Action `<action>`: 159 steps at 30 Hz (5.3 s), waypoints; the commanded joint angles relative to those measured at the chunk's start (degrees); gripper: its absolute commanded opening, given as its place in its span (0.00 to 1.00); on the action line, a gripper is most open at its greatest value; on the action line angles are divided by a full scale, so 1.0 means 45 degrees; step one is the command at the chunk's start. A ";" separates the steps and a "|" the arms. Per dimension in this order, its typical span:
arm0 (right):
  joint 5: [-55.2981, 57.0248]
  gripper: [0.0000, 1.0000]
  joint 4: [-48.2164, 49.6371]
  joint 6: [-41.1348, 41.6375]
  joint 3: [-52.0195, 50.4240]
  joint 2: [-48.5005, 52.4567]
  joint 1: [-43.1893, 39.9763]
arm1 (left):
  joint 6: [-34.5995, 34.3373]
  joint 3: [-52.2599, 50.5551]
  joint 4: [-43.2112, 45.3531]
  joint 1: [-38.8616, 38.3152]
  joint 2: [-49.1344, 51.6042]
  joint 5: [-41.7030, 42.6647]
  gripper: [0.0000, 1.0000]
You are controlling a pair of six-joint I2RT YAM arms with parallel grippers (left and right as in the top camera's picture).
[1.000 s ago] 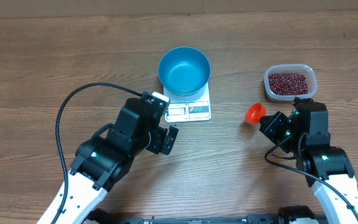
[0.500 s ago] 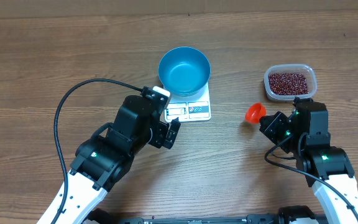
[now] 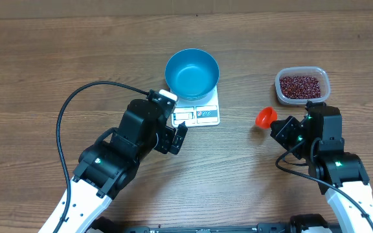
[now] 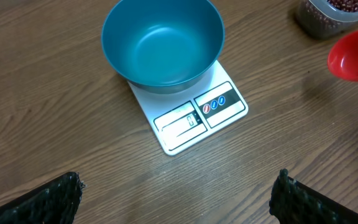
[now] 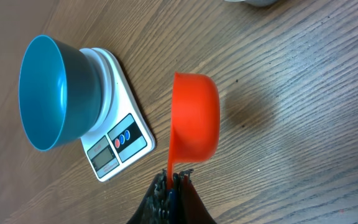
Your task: Scoop item into bowl and weigh 150g on scale
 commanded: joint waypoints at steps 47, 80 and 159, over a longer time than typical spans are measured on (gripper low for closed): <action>0.6392 0.04 -0.7334 -0.3769 0.9670 0.6450 -0.0010 | 0.0199 -0.0131 0.0010 0.0068 0.0034 -0.0121 0.99; 0.5056 0.04 -0.2987 -0.9952 0.9471 0.8748 -0.2302 | 0.0199 -0.0131 0.0010 0.0068 0.0078 -0.0121 0.99; -0.1787 0.04 -0.2623 -1.1400 0.7985 0.9700 -0.5153 | -0.0151 -0.0112 0.2501 0.0053 0.2278 0.1010 1.00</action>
